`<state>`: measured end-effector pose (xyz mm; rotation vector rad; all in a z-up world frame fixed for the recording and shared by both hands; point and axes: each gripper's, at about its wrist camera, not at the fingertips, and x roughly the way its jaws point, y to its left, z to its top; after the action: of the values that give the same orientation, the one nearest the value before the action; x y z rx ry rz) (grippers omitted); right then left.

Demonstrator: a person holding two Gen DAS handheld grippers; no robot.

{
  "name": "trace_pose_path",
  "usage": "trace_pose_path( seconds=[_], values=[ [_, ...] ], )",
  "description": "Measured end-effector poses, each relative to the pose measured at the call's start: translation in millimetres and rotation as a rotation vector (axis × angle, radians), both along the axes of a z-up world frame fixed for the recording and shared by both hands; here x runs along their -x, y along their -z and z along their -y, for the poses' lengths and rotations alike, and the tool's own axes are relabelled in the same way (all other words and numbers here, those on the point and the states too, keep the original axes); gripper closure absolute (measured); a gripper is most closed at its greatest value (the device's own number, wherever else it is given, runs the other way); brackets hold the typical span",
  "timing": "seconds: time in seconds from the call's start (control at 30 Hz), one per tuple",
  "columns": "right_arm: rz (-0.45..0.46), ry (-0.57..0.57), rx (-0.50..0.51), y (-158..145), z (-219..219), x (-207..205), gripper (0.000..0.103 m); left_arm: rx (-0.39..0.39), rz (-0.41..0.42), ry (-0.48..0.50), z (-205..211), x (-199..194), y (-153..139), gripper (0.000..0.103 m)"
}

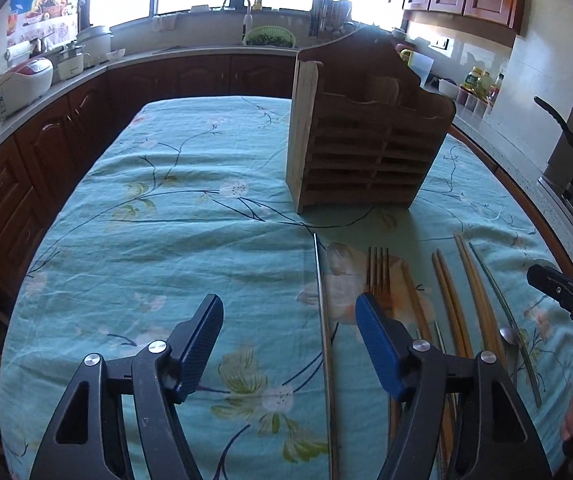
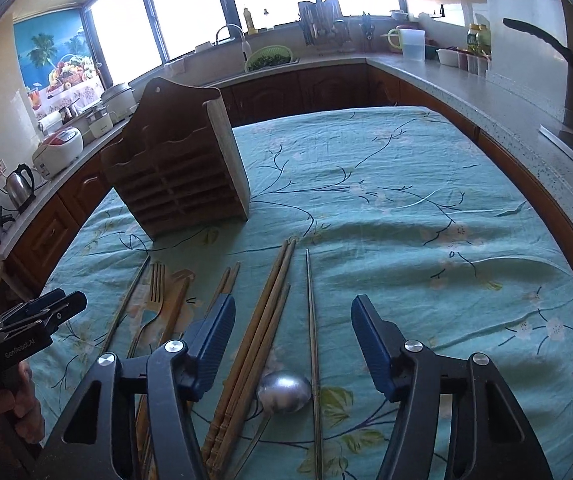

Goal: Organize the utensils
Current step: 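Close the left tool on a thin metal stick while the right tool grasps another metal stick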

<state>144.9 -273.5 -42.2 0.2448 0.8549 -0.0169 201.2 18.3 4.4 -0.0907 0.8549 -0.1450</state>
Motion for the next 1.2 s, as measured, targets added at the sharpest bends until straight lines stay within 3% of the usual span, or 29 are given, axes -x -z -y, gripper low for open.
trace_pose_path(
  seconds=[0.37, 0.57, 0.7, 0.73, 0.77, 0.8, 0.97, 1.2],
  values=[
    [-0.147, -0.008, 0.013, 39, 13, -50, 0.078, -0.062, -0.107, 0.063, 24, -63, 18, 0.051],
    [-0.156, -0.044, 0.086, 42, 4, -66, 0.08, -0.167, -0.112, 0.089, 46, -85, 33, 0.057],
    [-0.144, -0.066, 0.128, 41, 0, -67, 0.085, -0.171, -0.096, 0.131, 55, -84, 33, 0.078],
    [-0.144, -0.068, 0.127, 41, 0, -68, 0.088, -0.17, -0.095, 0.14, 57, -84, 33, 0.088],
    [-0.146, -0.07, 0.122, 40, 1, -68, 0.097, -0.168, -0.095, 0.146, 58, -84, 33, 0.094],
    [-0.149, -0.072, 0.109, 40, 2, -68, 0.098, -0.159, -0.1, 0.152, 59, -84, 33, 0.099],
    [-0.122, -0.062, 0.03, 32, 9, -59, 0.099, -0.085, -0.103, 0.158, 50, -81, 29, 0.1],
    [0.008, -0.056, -0.024, -20, 10, -29, 0.099, 0.021, -0.016, 0.145, 23, -44, -14, 0.1]
  ],
)
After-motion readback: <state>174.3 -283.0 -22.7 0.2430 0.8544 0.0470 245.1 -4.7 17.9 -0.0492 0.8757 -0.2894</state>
